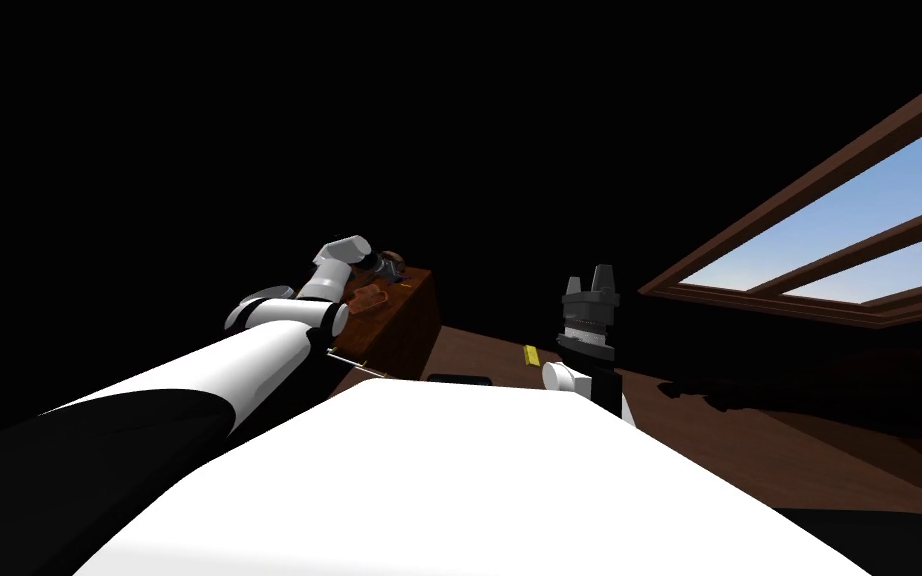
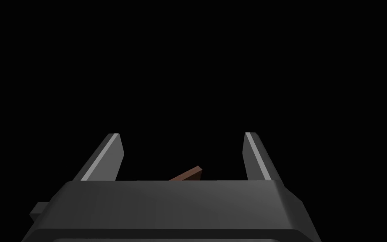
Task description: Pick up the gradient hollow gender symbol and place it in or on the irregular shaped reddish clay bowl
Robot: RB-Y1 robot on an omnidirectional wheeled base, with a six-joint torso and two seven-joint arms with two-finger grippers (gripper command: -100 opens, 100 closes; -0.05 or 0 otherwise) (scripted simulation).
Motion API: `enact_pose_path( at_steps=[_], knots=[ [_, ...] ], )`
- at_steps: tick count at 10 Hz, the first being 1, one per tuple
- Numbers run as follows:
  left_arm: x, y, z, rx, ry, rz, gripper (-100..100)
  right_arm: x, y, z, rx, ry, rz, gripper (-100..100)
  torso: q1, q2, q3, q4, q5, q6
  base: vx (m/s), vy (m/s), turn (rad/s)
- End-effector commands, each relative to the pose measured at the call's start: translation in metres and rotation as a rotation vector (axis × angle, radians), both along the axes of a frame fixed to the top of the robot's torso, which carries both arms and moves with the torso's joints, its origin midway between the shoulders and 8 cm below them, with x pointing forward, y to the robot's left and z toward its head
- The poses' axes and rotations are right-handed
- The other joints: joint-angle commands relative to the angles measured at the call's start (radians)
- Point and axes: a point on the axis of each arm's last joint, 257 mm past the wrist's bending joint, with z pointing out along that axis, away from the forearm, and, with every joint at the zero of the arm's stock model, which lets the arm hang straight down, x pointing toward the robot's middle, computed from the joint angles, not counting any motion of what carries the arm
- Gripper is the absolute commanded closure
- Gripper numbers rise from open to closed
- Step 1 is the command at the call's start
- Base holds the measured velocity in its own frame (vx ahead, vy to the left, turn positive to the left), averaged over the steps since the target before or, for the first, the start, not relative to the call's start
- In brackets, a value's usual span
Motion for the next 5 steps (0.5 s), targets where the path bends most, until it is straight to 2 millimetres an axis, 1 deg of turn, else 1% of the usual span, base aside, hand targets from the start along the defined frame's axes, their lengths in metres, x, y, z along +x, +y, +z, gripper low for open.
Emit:
enact_pose_path(
  at_steps=[1, 2, 3, 4, 5],
  knots=[
    [-0.008, 0.002, 0.003, -0.009, 0.036, 0.008, 100, 0.0, 0.0, 0.0, 0.0, 0.0, 0.0, 0, 0.0, 0.0, 0.0, 0.0, 0.0, 0.0, -0.018, 0.039, -0.027],
    [-0.01, 0.001, 0.001, -0.011, 0.048, 0.005, 100, 0.0, 0.0, 0.0, 0.0, 0.0, 0.0, 0, 0.0, 0.0, 0.0, 0.0, 0.0, 0.0, -0.011, 0.021, 0.003],
    [-0.016, 0.01, 0.01, -0.019, 0.07, 0.033, 100, 0.0, 0.0, 0.0, 0.0, 0.0, 0.0, 0, -0.001, 0.0, 0.0, 0.0, 0.0, 0.0, -0.018, 0.033, -0.045],
    [-0.022, 0.008, 0.007, -0.022, 0.097, 0.027, 100, 0.0, 0.0, 0.0, 0.0, 0.0, 0.0, 0, 0.0, 0.001, 0.0, 0.0, 0.0, 0.0, -0.011, 0.04, -0.022],
    [-0.027, 0.017, 0.015, -0.028, 0.118, 0.056, 100, 0.0, 0.0, 0.0, 0.0, 0.0, 0.0, 0, 0.0, 0.0, 0.0, 0.0, 0.0, 0.0, -0.015, 0.059, -0.036]
  ],
)
